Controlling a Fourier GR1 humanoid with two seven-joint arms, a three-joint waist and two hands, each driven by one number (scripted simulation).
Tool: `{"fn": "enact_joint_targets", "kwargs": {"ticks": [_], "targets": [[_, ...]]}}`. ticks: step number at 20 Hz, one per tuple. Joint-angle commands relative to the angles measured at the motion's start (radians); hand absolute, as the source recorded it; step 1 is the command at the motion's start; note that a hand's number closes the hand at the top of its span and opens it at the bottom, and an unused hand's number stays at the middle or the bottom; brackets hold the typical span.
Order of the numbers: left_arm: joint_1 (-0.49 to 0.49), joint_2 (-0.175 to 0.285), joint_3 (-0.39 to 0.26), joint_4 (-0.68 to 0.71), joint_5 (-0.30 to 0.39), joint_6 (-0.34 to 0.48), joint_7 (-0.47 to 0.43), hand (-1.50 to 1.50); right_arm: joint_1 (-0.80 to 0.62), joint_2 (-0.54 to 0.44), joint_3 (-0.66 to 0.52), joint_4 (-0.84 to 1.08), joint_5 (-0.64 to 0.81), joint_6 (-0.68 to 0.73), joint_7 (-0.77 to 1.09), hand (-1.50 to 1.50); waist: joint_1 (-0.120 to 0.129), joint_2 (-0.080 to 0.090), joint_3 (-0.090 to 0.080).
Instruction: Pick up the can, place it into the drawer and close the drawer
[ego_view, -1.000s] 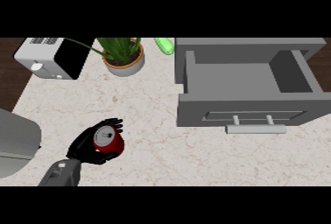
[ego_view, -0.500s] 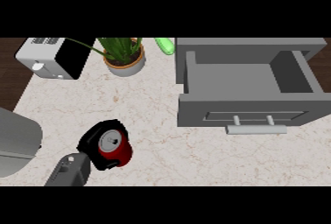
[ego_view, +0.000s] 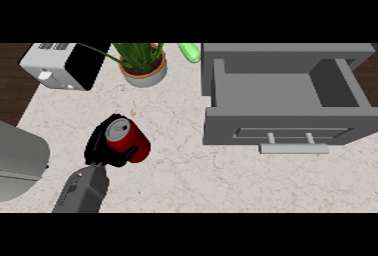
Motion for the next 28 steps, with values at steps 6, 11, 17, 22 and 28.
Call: {"fn": "enact_joint_targets", "kwargs": {"ticks": [6, 11, 17, 22, 28], "targets": [[0.045, -0.026, -0.182, -0.354, 0.131, 0.344, 0.118, 1.5, -0.005, 0.008, 0.031, -0.02, 0.02, -0.017, 0.011, -1.5, 0.002, -0.002, 0.0], [-0.036, -0.026, -0.234, -0.521, 0.081, 0.467, 0.303, 1.5, 0.029, 0.008, 0.042, -0.027, 0.024, -0.031, -0.008, -1.5, -0.001, -0.002, 0.0], [-0.126, -0.003, -0.248, -0.629, 0.062, 0.542, 0.474, 1.5, -0.008, 0.008, 0.058, -0.052, 0.027, -0.07, 0.023, -1.5, -0.004, 0.001, 0.0], [-0.212, -0.017, -0.292, -0.627, 0.01, 0.641, 0.525, 1.5, 0.009, -0.029, -0.011, -0.039, -0.044, -0.037, 0.046, -1.5, -0.01, 0.002, -0.001], [-0.33, -0.026, -0.408, -0.496, 0.044, 0.771, 0.434, 1.5, 0.004, 0.002, 0.037, -0.058, 0.002, -0.038, 0.031, -1.5, -0.017, 0.004, -0.001]]}}
